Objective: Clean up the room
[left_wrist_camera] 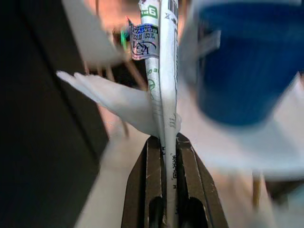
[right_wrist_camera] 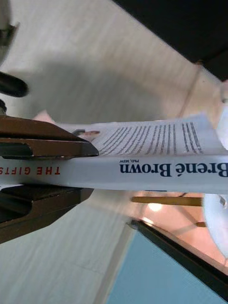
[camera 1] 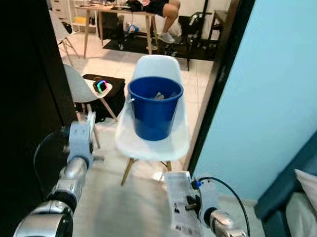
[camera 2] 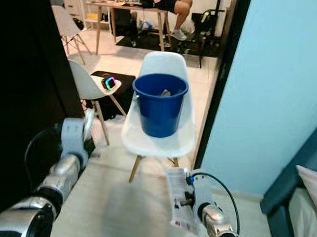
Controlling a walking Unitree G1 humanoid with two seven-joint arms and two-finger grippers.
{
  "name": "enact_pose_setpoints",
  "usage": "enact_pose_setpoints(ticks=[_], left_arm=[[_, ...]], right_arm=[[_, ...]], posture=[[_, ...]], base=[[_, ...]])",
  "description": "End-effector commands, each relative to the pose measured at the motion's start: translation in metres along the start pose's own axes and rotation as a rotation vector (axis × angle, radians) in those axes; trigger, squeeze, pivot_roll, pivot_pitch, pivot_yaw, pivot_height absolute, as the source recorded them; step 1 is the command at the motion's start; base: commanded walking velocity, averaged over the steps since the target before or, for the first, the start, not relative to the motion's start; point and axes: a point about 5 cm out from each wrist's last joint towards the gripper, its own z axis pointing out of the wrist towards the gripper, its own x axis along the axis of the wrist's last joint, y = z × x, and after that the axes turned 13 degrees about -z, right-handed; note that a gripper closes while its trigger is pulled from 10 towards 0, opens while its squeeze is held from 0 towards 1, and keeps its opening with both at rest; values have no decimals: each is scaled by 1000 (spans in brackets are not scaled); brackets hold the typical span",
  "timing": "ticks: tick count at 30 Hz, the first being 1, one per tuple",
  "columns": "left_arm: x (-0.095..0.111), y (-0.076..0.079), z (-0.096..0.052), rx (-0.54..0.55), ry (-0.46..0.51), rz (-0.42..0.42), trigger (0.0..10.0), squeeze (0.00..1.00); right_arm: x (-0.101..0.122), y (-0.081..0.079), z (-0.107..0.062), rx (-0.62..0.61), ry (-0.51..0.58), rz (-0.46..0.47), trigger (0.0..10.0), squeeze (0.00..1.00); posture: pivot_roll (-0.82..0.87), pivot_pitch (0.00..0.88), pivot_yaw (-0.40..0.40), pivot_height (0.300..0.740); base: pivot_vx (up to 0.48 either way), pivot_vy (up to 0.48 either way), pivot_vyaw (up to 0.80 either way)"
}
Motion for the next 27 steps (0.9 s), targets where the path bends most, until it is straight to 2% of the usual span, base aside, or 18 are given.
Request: enact_pose_setpoints(ticks=[1, 3, 5, 9, 11, 14, 21, 27], left_arm=[[5, 3, 2, -17, 19, -23, 10000, 0], [11, 6, 4, -31, 40, -32, 10000, 0], [24, 15, 8, -88, 86, -41, 10000, 0], [31, 21, 10, -126, 110, -50, 10000, 0], [36, 26, 11, -154, 124, -70, 10000, 0], [37, 33, 11, -194, 129, -49, 10000, 0], [33, 35, 10, -220, 115, -45, 10000, 0], [28, 37, 8, -267, 95, -81, 10000, 0]], right_arm=[[2, 9, -1, -34, 13, 31, 10000, 0], [1, 10, -2, -40, 13, 48, 10000, 0], [-2, 13, -3, -52, 4, 70, 10000, 0], [-3, 13, -4, -52, 1, 69, 10000, 0], [-3, 14, -4, -54, -1, 76, 10000, 0], [-4, 14, -5, -53, 1, 89, 10000, 0], [-7, 13, -5, -53, -5, 105, 10000, 0], [-15, 12, -8, -55, -28, 116, 10000, 0]], posture=[[-75, 0, -11, 740], [-75, 0, -11, 740], [-80, 0, -10, 740], [-80, 0, -11, 740], [-81, 0, -11, 740], [-85, 0, -8, 740], [-88, 0, -6, 740], [-88, 0, -8, 740]], base=[[480, 0, 0], [480, 0, 0], [480, 0, 0], [480, 0, 0], [480, 0, -800], [480, 0, -800], [480, 0, -800], [480, 0, -800]])
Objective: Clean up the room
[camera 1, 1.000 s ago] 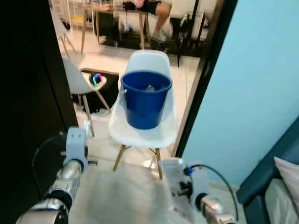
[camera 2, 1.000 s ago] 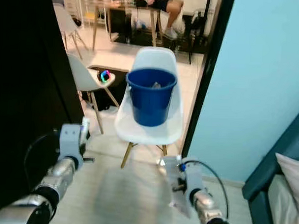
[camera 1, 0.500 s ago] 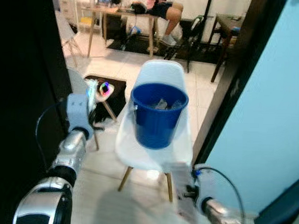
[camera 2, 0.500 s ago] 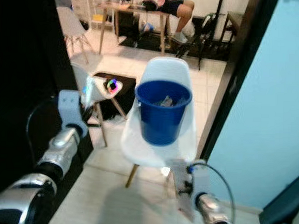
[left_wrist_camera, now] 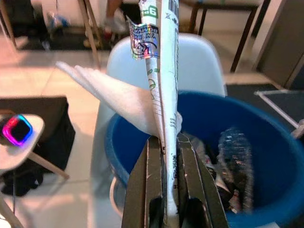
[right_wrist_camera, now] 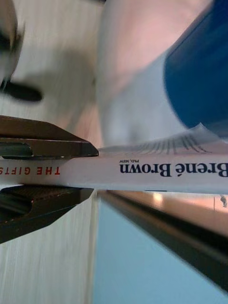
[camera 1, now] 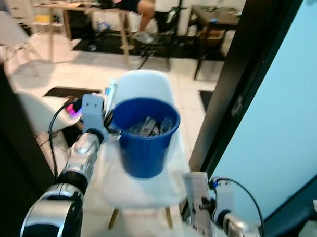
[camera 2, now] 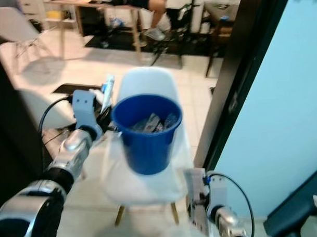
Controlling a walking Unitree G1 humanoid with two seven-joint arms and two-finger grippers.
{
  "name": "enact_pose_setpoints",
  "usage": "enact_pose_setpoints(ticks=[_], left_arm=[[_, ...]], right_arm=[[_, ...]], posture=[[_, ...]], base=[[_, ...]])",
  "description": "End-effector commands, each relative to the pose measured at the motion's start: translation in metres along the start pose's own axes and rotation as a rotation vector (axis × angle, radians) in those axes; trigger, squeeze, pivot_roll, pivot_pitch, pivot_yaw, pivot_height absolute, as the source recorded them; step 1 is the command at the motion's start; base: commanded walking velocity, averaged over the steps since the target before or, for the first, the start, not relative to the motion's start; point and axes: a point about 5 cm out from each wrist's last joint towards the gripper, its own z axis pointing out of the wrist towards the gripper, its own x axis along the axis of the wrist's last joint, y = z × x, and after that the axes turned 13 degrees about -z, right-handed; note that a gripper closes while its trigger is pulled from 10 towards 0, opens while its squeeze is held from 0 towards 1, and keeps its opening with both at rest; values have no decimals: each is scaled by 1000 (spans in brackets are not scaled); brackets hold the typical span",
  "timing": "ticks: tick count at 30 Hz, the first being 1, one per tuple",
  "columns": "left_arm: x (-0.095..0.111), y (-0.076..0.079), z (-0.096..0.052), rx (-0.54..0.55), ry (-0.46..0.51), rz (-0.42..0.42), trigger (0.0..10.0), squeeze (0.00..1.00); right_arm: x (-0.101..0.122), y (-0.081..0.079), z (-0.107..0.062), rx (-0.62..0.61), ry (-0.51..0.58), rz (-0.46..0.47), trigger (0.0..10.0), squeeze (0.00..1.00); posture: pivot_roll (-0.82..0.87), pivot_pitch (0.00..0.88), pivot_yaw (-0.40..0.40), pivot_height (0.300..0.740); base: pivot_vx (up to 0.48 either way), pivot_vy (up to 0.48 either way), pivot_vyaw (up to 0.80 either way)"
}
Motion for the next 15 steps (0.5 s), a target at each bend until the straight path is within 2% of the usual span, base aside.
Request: enact_pose_setpoints(ticks=[1, 6, 7, 9, 11, 13, 15], left_arm=[[2, 10, 4, -50, 8, -15, 10000, 0], [0, 17, 4, -102, -8, -36, 10000, 0], [-4, 24, 4, -155, -38, -57, 10000, 0], [-5, 26, 4, -171, -48, -59, 10000, 0], [-5, 28, 4, -187, -49, -44, 10000, 0], [-6, 30, 4, -194, -56, 4, 10000, 0], [-6, 30, 4, -194, -56, 4, 10000, 0]], right_arm=[[-5, 8, -3, -22, -9, 5, 10000, 0], [-9, 10, -6, -28, -24, 2, 10000, 0], [-13, 12, -8, -39, -41, 2, 10000, 0], [-14, 13, -8, -43, -45, 2, 10000, 0], [-15, 13, -9, -45, -49, 5, 10000, 0], [-18, 14, -9, -50, -57, 11, 10000, 0], [-18, 14, -9, -50, -57, 11, 10000, 0]], posture=[[-88, 0, -8, 740], [-92, 0, -8, 740], [-95, 0, -8, 740], [-95, 0, -8, 740], [-95, 0, -6, 740], [-96, 0, -2, 740], [-96, 0, -2, 740]], base=[[480, 0, -800], [466, 0, -800], [0, 0, -800], [0, 0, -800], [0, 0, -800], [0, 0, -794], [0, 0, -788]])
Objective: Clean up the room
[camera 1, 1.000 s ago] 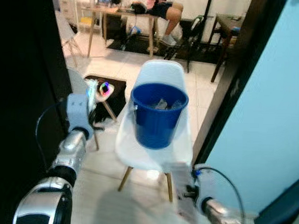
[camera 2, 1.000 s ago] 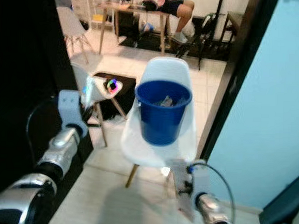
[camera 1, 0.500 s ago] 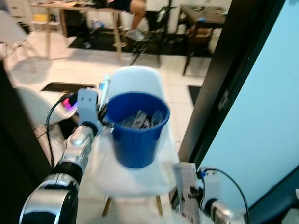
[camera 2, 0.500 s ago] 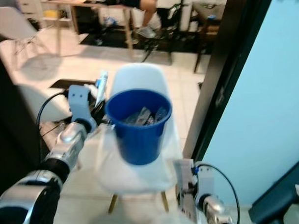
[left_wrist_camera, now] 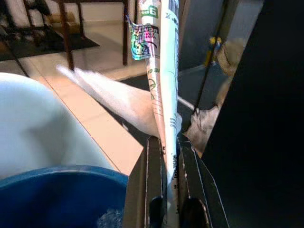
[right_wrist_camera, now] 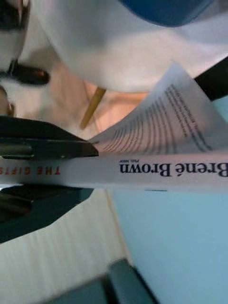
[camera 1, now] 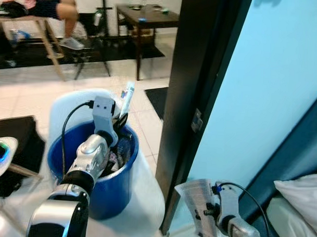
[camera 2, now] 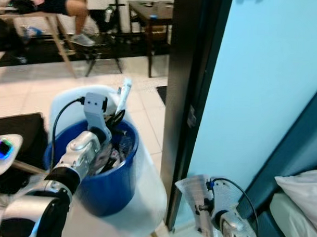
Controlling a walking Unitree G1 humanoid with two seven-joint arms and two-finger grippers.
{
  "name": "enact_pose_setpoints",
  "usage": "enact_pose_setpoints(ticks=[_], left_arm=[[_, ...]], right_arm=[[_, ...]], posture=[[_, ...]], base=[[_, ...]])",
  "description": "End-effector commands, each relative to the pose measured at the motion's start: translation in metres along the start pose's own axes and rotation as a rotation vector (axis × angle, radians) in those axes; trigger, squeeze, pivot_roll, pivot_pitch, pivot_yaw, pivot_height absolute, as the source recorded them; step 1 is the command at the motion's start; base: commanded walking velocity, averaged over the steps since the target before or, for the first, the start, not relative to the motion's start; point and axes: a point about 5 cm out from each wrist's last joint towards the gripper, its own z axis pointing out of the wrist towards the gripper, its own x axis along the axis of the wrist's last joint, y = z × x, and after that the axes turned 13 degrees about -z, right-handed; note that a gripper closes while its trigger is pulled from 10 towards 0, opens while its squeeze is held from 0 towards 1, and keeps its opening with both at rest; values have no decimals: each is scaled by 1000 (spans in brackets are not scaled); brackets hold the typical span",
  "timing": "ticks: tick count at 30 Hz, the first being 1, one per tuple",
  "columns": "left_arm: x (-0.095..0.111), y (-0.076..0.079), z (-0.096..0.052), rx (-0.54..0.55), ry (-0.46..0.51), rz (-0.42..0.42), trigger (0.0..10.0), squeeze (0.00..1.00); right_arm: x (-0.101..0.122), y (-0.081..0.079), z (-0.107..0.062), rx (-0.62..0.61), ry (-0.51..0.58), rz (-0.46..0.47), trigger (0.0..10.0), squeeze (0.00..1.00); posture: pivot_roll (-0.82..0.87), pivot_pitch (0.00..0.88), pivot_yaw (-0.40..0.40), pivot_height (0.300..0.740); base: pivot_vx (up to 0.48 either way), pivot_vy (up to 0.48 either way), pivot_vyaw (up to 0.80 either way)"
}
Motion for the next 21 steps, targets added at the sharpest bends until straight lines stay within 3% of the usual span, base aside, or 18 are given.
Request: enact_pose_setpoints(ticks=[1, 6, 12, 16, 18, 20, 21], left_arm=[[-1, 2, 1, -3, -20, 48, 10000, 0], [-3, -18, -4, 132, -63, 97, 10000, 0], [-14, -23, -7, 156, -147, 120, 10000, 0], [-29, -25, -13, 177, -250, 228, 10000, 0], [-29, -25, -13, 177, -250, 228, 10000, 0], [-38, -34, -20, 231, -337, 311, 10000, 0], [-38, -34, -20, 231, -337, 311, 10000, 0]], right_arm=[[-3, 2, -1, -13, -7, 30, 10000, 0], [-11, -1, -3, -6, -25, 36, 10000, 0], [-17, -1, -5, -9, -44, 36, 10000, 0], [-19, 3, -7, -28, -48, 47, 10000, 0], [-19, 3, -7, -28, -48, 47, 10000, 0], [-22, 6, -9, -43, -49, 57, 10000, 0], [-22, 6, -9, -43, -49, 57, 10000, 0]], posture=[[-97, 0, 1, 740], [-100, 0, 5, 740], [-106, 0, 4, 740], [-121, 0, 16, 740], [-121, 0, 16, 740], [-126, 0, 26, 740], [-126, 0, 26, 740]], base=[[0, 0, -781], [0, 0, 0], [0, 0, 0], [0, 0, 0], [0, 0, 0], [0, 0, 0], [0, 0, 0]])
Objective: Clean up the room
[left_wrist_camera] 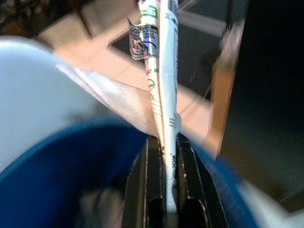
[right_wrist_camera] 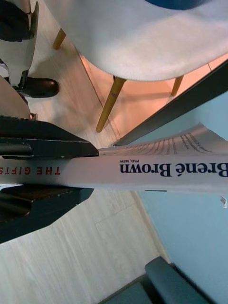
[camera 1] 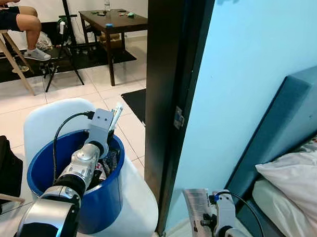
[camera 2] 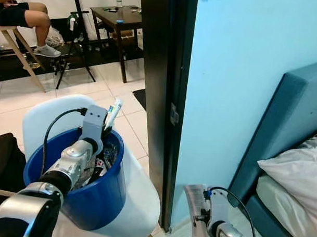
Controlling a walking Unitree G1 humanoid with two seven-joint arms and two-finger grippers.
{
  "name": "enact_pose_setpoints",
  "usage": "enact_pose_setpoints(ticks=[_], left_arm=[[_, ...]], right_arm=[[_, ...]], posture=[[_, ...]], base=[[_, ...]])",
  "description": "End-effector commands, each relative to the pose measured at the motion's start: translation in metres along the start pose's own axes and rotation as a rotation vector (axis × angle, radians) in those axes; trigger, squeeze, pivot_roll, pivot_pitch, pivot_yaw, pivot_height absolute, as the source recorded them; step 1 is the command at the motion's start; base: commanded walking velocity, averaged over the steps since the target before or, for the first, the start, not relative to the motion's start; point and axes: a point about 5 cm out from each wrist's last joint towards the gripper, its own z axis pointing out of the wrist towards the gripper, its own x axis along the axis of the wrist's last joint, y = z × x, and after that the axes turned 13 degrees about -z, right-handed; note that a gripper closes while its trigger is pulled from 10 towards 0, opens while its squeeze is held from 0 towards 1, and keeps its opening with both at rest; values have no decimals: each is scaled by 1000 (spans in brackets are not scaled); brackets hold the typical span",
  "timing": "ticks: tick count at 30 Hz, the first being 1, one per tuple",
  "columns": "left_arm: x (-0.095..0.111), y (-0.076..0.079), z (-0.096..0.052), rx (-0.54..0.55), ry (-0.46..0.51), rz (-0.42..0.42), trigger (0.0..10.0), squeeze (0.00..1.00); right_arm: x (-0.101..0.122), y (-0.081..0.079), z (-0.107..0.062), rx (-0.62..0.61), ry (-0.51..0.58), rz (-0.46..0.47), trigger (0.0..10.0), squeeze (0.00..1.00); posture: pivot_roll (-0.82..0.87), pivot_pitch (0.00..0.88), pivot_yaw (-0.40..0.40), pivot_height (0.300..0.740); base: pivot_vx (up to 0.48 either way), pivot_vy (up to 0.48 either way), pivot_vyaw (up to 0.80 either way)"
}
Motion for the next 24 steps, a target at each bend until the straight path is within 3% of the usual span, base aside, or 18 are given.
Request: enact_pose_setpoints(ticks=[1, 10, 15, 16, 17, 20, 24], left_arm=[[-11, -9, -3, 41, -61, 48, 10000, 0], [-29, -38, -12, 243, -186, 137, 10000, 0], [-47, -38, -18, 237, -276, 168, 10000, 0], [-51, -37, -19, 230, -293, 168, 10000, 71], [-55, -36, -20, 216, -321, 176, 10000, 996], [-62, -38, -24, 222, -359, 186, 10000, 1000], [-58, -47, -25, 290, -333, 198, 10000, 1000]], right_arm=[[3, 6, -1, -25, 19, 23, 10000, 0], [-2, 8, -3, -36, 14, 33, 10000, 0], [0, 9, -3, -39, 16, 31, 10000, 0], [0, 10, -3, -41, 17, 32, 10000, 0], [1, 10, -2, -42, 17, 29, 10000, 0], [3, 12, -2, -44, 23, 27, 10000, 0], [5, 13, -2, -44, 28, 25, 10000, 0]], posture=[[-128, 0, 29, 740], [-129, 0, 27, 740], [-126, 0, 21, 740], [-126, 0, 21, 740], [-126, 0, 18, 740], [-126, 0, 17, 740], [-125, 0, 14, 740]], base=[[0, 0, 0], [0, 0, 0], [0, 0, 0], [0, 0, 0], [0, 0, 0], [0, 0, 0], [0, 0, 0]])
